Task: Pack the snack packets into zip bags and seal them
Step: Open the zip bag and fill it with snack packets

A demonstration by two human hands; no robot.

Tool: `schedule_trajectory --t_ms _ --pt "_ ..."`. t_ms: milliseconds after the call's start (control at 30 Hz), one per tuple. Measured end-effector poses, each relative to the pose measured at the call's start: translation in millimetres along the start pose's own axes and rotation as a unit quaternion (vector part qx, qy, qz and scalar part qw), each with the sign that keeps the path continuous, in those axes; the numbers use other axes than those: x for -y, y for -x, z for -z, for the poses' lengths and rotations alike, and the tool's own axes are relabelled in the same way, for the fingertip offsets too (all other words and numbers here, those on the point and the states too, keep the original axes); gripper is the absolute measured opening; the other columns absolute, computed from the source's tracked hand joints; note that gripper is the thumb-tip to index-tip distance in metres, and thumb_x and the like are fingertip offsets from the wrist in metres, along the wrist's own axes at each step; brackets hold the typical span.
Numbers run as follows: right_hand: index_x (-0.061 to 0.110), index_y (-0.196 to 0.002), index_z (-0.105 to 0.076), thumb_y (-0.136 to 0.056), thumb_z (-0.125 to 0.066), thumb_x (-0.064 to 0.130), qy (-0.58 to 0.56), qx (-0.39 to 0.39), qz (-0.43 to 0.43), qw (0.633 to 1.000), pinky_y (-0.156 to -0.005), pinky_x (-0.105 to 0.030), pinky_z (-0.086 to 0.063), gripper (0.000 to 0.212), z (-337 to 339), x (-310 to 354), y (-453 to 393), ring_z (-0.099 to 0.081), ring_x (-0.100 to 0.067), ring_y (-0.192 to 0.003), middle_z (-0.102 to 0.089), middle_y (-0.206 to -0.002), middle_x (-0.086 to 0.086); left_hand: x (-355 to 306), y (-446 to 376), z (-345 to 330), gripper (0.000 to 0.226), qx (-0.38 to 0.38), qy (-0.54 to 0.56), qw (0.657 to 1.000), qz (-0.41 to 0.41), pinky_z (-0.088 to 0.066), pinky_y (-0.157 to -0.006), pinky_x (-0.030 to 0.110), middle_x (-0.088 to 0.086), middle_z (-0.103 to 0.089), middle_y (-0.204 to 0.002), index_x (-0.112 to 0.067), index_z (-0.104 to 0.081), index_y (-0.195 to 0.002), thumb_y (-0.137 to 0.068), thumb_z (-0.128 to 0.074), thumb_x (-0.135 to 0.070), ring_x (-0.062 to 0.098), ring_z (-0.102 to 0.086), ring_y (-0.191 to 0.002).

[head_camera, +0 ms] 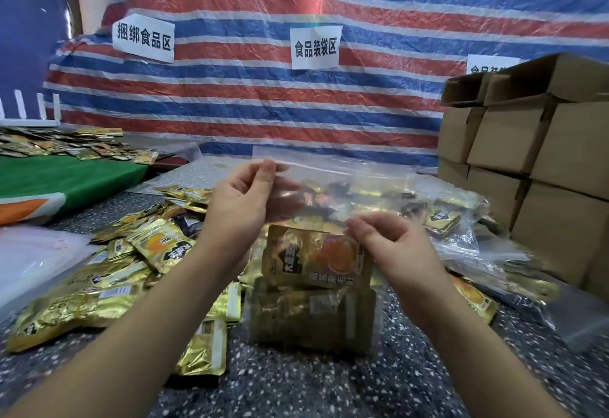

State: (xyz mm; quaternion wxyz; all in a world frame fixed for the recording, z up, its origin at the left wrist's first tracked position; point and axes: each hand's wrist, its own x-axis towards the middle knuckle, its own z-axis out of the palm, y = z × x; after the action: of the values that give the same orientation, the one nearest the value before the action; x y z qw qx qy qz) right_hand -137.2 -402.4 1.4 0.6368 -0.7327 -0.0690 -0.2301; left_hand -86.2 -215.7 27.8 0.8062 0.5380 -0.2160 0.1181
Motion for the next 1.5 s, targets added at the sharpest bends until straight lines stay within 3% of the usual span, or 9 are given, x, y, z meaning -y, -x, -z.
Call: schedule_trajectory --t_ms 100,433,633,767,1000,1100,1233,1333,1500 --pt "0.013 -0.082 -0.075 -0.094 -0.067 0.017 0.048 0.010 -0.009 0.999 -0.065 -0.012 -0.049 0.016 -0.9 -6.0 -2.0 -0.070 -0.004 -0.076 -0.077 -0.081 0.003 10.9 3.1 6.0 0.025 0.018 -0.021 1.000 0.004 -0.058 -0.054 0.027 0.008 -0.076 -0.084 -0.025 -0.072 -0.084 -0.084 -0.053 -0.042 0.022 -0.074 -0.066" --pt "0.013 -0.071 -0.075 -0.100 -0.057 0.024 0.066 0.031 -0.042 0.996 -0.074 -0.029 -0.051 0.036 -2.2 -9.0 -0.8 -0.071 -0.013 -0.075 -0.076 -0.079 -0.006 21.4 12.1 16.4 0.046 0.074 -0.070 0.994 0.050 -0.054 -0.053 0.025 0.012 -0.075 -0.086 -0.009 -0.068 -0.094 -0.088 -0.046 -0.050 0.028 -0.073 -0.068" --pt "0.013 -0.079 -0.071 -0.101 -0.054 0.024 -0.005 0.005 -0.037 0.999 -0.056 -0.018 -0.051 0.029 -4.4 -6.4 0.3 -0.066 -0.009 -0.062 -0.072 -0.070 -0.004 15.7 9.6 17.1 0.049 0.062 -0.026 0.995 0.071 -0.052 -0.046 0.026 0.015 -0.074 -0.084 -0.008 -0.066 -0.094 -0.088 -0.043 -0.051 0.030 -0.070 -0.057" --pt "0.009 -0.090 -0.066 -0.100 -0.054 0.025 -0.124 -0.036 -0.101 0.987 -0.056 -0.033 -0.057 0.023 -3.4 -2.6 -1.6 -0.068 -0.018 -0.061 -0.071 -0.070 -0.007 17.1 13.0 18.0 0.055 0.083 -0.087 0.989 0.080 -0.057 -0.056 0.025 0.009 -0.076 -0.087 -0.016 -0.069 -0.094 -0.078 -0.048 -0.064 0.022 -0.071 -0.067" --pt "0.012 -0.083 -0.071 -0.099 -0.054 0.027 -0.171 -0.083 -0.096 0.977 -0.054 -0.034 -0.057 0.028 4.8 0.1 -5.3 -0.068 -0.015 -0.062 -0.071 -0.070 -0.003 25.7 19.3 14.8 0.018 0.102 -0.126 0.982 0.101 -0.056 -0.061 0.020 0.001 -0.073 -0.078 -0.014 -0.075 -0.089 -0.094 -0.059 -0.021 0.009 -0.067 -0.068" --pt "0.023 -0.073 -0.076 -0.091 -0.055 0.036 -0.136 -0.057 -0.048 0.988 -0.057 -0.031 -0.058 0.031 4.7 0.3 -5.9 -0.070 -0.015 -0.066 -0.073 -0.072 -0.003 24.3 17.4 14.4 0.018 0.079 -0.093 0.989 0.088 -0.058 -0.064 0.024 0.004 -0.073 -0.079 -0.024 -0.078 -0.080 -0.083 -0.062 -0.031 0.012 -0.067 -0.070" --pt "0.020 -0.090 -0.073 -0.080 -0.062 0.047 -0.048 -0.006 -0.048 0.998 -0.060 -0.029 -0.056 0.031 5.0 -5.1 -6.1 -0.074 -0.018 -0.072 -0.077 -0.083 -0.004 28.6 18.0 12.2 0.018 0.043 -0.058 0.992 0.101 -0.056 -0.055 0.024 -0.001 -0.073 -0.073 -0.031 -0.078 -0.077 -0.083 -0.062 -0.030 0.011 -0.067 -0.064" --pt "0.015 -0.093 -0.073 -0.086 -0.069 0.034 0.012 0.026 -0.040 0.999 -0.072 -0.031 -0.053 0.021 3.6 -9.0 -4.7 -0.074 -0.017 -0.079 -0.077 -0.086 -0.003 32.3 16.5 10.7 0.026 0.017 -0.029 0.992 0.119 -0.059 -0.061 0.027 0.002 -0.073 -0.075 -0.028 -0.078 -0.075 -0.092 -0.060 -0.020 0.012 -0.068 -0.066" --pt "0.010 -0.092 -0.072 -0.091 -0.068 0.019 -0.007 0.021 -0.049 0.999 -0.058 -0.026 -0.054 0.010 3.5 -8.5 -4.1 -0.072 -0.020 -0.068 -0.075 -0.079 -0.008 34.5 18.2 8.7 0.020 0.015 -0.031 0.990 0.139 -0.056 -0.052 0.025 0.005 -0.071 -0.070 -0.013 -0.071 -0.086 -0.098 -0.055 -0.014 0.013 -0.067 -0.058"
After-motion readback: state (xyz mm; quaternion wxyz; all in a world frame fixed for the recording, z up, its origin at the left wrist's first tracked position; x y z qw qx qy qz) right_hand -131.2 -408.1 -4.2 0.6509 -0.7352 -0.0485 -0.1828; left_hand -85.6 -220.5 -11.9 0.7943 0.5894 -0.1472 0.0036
